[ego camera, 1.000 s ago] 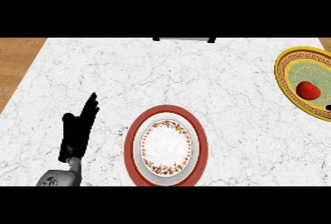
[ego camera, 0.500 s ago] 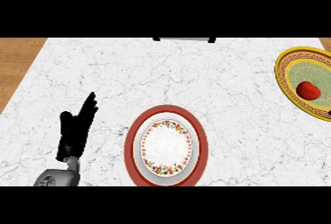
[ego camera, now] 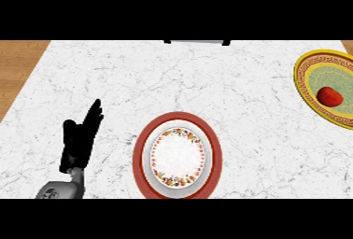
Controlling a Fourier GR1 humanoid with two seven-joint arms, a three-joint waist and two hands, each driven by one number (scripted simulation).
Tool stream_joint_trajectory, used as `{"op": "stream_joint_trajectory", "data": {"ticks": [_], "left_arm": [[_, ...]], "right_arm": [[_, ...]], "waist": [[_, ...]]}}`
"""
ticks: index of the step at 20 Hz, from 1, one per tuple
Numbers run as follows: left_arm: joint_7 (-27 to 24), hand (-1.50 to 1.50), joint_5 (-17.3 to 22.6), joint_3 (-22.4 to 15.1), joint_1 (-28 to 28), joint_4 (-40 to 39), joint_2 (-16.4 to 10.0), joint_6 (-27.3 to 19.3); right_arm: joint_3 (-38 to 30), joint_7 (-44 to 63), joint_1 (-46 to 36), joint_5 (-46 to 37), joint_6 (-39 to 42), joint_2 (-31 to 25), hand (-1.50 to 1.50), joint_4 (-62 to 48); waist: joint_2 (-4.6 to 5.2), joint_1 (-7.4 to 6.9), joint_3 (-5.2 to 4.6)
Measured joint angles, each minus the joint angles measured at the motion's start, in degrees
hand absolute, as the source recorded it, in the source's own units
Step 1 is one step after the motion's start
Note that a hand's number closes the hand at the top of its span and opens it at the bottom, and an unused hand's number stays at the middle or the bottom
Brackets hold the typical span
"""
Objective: Pick the tomato from the plate and place it in the plate
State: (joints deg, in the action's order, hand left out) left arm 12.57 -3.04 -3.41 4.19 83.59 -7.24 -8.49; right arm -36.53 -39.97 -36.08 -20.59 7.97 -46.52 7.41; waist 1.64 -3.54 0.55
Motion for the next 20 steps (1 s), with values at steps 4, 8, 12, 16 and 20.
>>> {"op": "stream_joint_trajectory", "data": {"ticks": [4,8,12,16,20], "left_arm": [[-0.5,0.0,-0.1,-0.2,-0.3,-0.3,0.3,0.1],[-0.1,0.0,0.1,0.2,0.8,-0.6,0.3,0.1],[-0.7,0.0,-0.2,0.1,0.0,-0.3,0.1,0.2],[-1.1,0.0,0.1,0.3,-0.2,-0.4,0.0,0.5],[-0.6,0.0,0.1,0.2,0.3,-0.3,0.3,0.4]], "right_arm": [[-1.0,-0.7,1.3,0.8,0.0,-1.1,-1.5,-0.1],[-1.9,-1.3,2.1,1.6,-0.4,-1.3,-1.5,-0.2],[-3.0,-0.2,2.7,2.5,-0.9,-3.1,-1.5,-0.4],[-3.9,-0.3,3.9,3.1,-2.1,-3.4,-1.5,-0.5],[-3.9,0.4,4.4,3.0,-3.0,-4.0,-1.5,-0.4]], "waist": [[0.04,0.15,0.05],[0.1,0.21,0.09],[0.11,-0.05,0.13],[0.18,0.04,0.16],[0.19,-0.11,0.19]]}}
